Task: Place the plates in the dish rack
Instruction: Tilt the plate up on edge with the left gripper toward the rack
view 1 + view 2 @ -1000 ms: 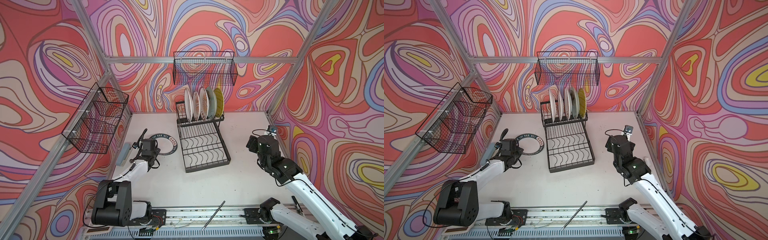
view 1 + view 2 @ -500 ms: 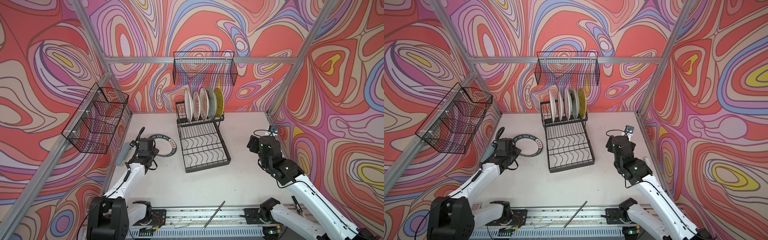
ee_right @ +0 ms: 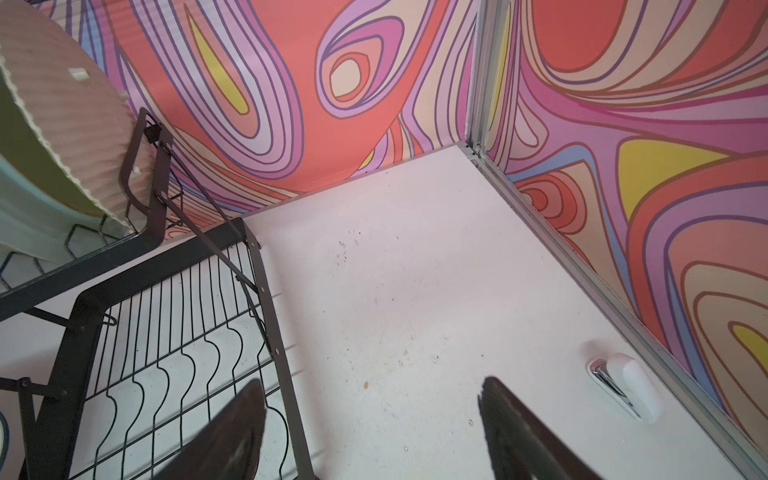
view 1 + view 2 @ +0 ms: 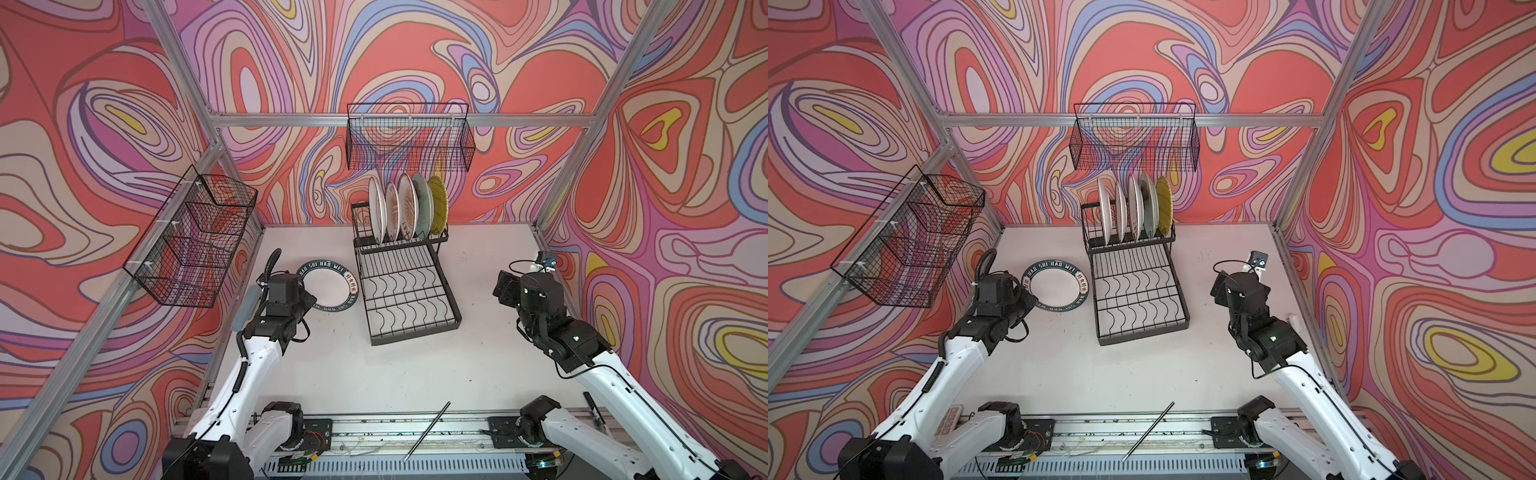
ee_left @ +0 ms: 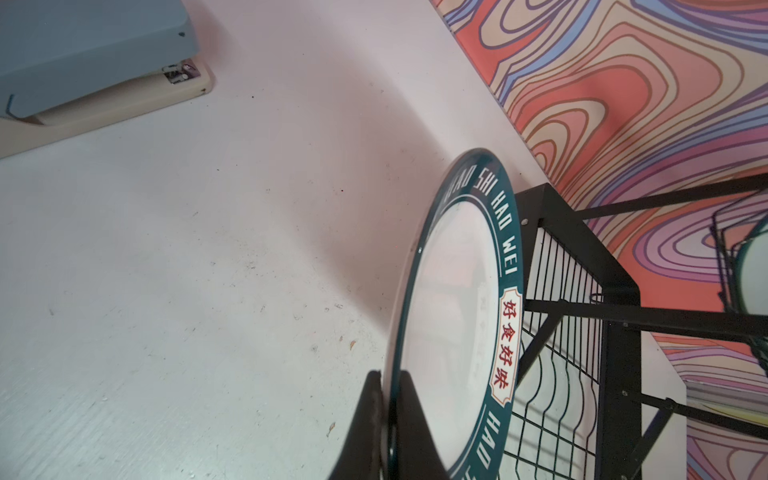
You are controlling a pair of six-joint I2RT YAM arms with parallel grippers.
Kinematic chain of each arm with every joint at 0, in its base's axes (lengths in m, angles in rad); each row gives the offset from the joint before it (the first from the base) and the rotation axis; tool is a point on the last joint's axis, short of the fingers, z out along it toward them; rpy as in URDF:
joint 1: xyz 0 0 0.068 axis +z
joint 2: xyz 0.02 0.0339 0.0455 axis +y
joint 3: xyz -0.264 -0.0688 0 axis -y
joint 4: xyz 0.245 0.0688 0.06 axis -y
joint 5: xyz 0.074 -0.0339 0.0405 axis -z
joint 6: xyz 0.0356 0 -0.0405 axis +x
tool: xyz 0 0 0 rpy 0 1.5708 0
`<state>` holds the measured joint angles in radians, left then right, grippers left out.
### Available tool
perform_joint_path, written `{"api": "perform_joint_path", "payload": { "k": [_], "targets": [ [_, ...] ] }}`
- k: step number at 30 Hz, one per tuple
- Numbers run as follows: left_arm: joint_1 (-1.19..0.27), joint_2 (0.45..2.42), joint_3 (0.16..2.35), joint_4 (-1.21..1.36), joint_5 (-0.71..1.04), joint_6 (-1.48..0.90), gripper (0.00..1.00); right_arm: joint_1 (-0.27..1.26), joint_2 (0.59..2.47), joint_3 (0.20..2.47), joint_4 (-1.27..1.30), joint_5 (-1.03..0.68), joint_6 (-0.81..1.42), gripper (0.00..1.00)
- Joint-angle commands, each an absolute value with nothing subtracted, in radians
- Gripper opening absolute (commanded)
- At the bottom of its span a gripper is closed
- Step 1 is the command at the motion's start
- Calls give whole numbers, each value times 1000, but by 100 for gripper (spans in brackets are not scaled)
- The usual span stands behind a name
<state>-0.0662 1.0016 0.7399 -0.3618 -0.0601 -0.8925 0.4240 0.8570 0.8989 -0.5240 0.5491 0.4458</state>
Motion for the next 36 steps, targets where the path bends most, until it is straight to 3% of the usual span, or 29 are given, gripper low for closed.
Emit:
{"api": "perform_joint_path", "payload": {
  "k": [1, 24, 36],
  "targets": [
    [-66, 970, 785, -375, 14, -881, 0, 419, 867, 894, -512, 520, 436, 83],
    [-66, 1002, 842, -457, 376, -781, 0, 418, 943, 913, -481, 432, 451, 83],
    [-75, 1034, 829, -321, 590, -761, 0, 419, 1008, 934, -429, 302, 475, 83]
  ]
}}
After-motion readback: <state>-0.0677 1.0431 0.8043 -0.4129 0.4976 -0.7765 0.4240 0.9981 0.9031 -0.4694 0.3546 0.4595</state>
